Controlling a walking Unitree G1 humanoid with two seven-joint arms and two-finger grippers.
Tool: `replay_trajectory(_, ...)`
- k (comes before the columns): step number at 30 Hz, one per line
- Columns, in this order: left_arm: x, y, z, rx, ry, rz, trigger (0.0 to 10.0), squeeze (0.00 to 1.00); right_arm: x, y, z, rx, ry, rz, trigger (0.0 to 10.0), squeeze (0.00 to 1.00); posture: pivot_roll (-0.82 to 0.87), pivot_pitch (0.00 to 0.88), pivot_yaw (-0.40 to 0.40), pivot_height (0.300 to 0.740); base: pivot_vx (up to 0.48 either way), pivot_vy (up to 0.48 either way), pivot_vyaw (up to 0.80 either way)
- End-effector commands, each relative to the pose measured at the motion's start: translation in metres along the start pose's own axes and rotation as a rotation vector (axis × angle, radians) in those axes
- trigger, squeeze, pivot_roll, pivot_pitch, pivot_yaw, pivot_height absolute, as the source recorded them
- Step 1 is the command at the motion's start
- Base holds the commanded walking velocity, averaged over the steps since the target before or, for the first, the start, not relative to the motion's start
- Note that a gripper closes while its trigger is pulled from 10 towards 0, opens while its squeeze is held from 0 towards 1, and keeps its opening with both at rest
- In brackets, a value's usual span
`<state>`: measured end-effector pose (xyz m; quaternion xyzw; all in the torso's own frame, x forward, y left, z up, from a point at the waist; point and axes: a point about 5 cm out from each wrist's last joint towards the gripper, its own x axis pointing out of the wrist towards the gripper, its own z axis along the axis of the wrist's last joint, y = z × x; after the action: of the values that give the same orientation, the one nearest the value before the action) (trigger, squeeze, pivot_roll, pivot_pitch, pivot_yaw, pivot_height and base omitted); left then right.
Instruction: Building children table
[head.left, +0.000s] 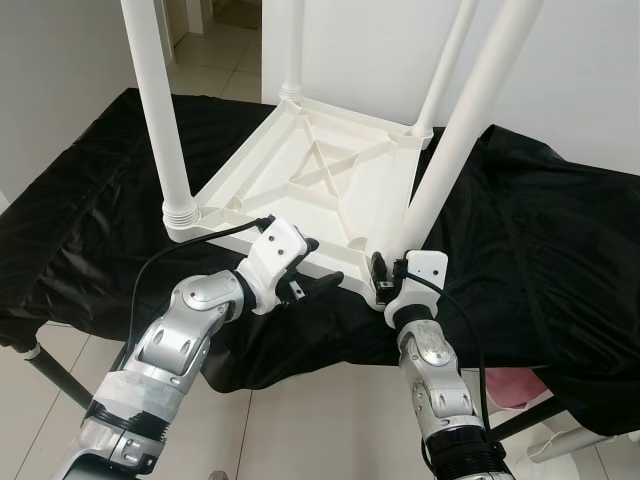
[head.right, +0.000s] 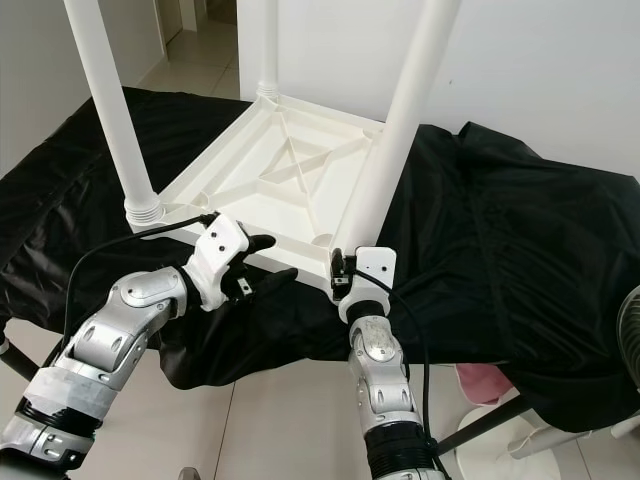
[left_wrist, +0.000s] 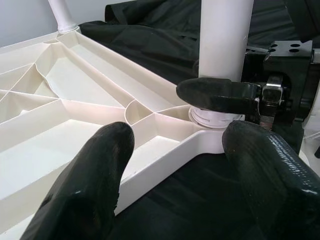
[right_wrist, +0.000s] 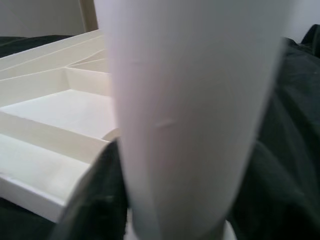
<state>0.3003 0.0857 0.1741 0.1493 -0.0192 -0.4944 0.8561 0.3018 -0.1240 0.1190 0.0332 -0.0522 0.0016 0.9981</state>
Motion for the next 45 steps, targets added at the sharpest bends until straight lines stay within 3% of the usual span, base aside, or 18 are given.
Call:
replay_trajectory(1,0.001,-0.003,0.001,-0.001,-0.001,-0.006,10.0,0.00,-0.003,-0.007,-0.003,-0.012,0.012,-0.019,10.0,0.70,0.04,0.039,-0.075,0.740,0.000,0.000,0.00)
replay_trajectory(2,0.000,-0.004,0.000,-0.001,0.005,-0.008,10.0,0.00,-0.004,-0.009,-0.003,-0.012,0.014,-0.019,10.0,1.00,0.04,0.043,-0.077,0.740,0.000,0.000,0.00)
replay_trajectory(16,-0.002,-0.010,-0.004,-0.024,0.013,-0.015,10.0,0.00,-0.009,-0.019,0.004,-0.016,-0.020,0.144,10.0,1.00,0.03,0.057,-0.082,0.740,0.000,0.000,0.00)
replay_trajectory(17,-0.003,-0.011,-0.005,-0.028,0.015,-0.015,10.0,0.00,-0.011,-0.023,0.006,-0.021,-0.024,0.234,10.0,1.00,0.03,0.057,-0.084,0.740,0.000,0.000,0.00)
replay_trajectory(18,-0.003,-0.011,-0.005,-0.028,0.015,-0.015,10.0,0.00,-0.011,-0.023,0.006,-0.021,-0.024,0.234,10.0,1.00,0.03,0.057,-0.084,0.740,0.000,0.000,0.00)
replay_trajectory(19,-0.004,-0.012,-0.004,-0.029,0.016,-0.017,10.0,0.00,-0.011,-0.026,0.007,-0.013,-0.025,0.276,10.0,0.46,0.03,0.057,-0.084,0.740,0.000,0.000,0.00)
replay_trajectory(20,-0.004,-0.012,-0.004,-0.029,0.016,-0.017,10.0,0.00,-0.011,-0.026,0.007,-0.013,-0.025,0.276,10.0,0.46,0.03,0.057,-0.084,0.740,0.000,0.000,0.00)
replay_trajectory(21,-0.004,-0.013,-0.003,-0.027,0.015,-0.021,10.0,0.00,-0.010,-0.031,0.008,-0.022,-0.027,0.308,10.0,0.00,0.03,0.058,-0.084,0.740,0.000,0.000,0.00)
replay_trajectory(26,-0.004,-0.016,-0.002,-0.022,0.014,-0.031,10.0,0.00,-0.006,-0.037,0.009,-0.028,-0.018,0.377,10.0,0.00,0.03,0.058,-0.085,0.740,0.000,0.000,0.00)
replay_trajectory(28,-0.004,-0.019,-0.001,-0.019,0.014,-0.039,10.0,0.00,-0.001,-0.039,0.009,-0.045,0.015,0.515,10.0,0.00,0.03,0.060,-0.084,0.740,0.000,0.000,0.00)
replay_trajectory(33,-0.003,-0.020,-0.001,-0.020,0.013,-0.041,10.0,0.00,0.004,-0.040,0.010,-0.057,0.038,0.594,10.0,0.00,0.03,0.056,-0.089,0.740,0.000,0.000,0.00)
replay_trajectory(37,-0.001,-0.018,0.000,-0.017,0.011,-0.036,10.0,0.00,0.019,-0.028,0.004,-0.095,0.099,0.746,10.0,0.00,0.04,0.048,-0.093,0.740,0.000,0.000,0.00)
replay_trajectory(41,-0.001,-0.018,0.000,-0.016,0.011,-0.035,10.0,0.00,0.022,-0.026,0.004,-0.090,0.107,0.768,10.0,0.00,0.04,0.048,-0.093,0.740,0.000,0.000,0.00)
replay_trajectory(42,-0.001,-0.018,0.000,-0.015,0.012,-0.031,10.0,0.00,0.023,-0.025,0.002,-0.095,0.112,0.777,1.8,0.00,0.05,0.047,-0.096,0.740,0.000,0.000,0.00)
replay_trajectory(44,-0.001,-0.018,0.000,-0.015,0.012,-0.028,10.0,0.00,0.024,-0.024,0.001,-0.098,0.115,0.782,1.8,0.00,0.05,0.047,-0.096,0.740,0.000,0.000,0.00)
replay_trajectory(45,-0.002,-0.018,0.001,-0.014,0.014,-0.026,10.0,0.00,0.025,-0.024,0.000,-0.096,0.121,0.792,0.0,0.00,0.06,0.047,-0.102,0.740,0.000,0.000,0.00)
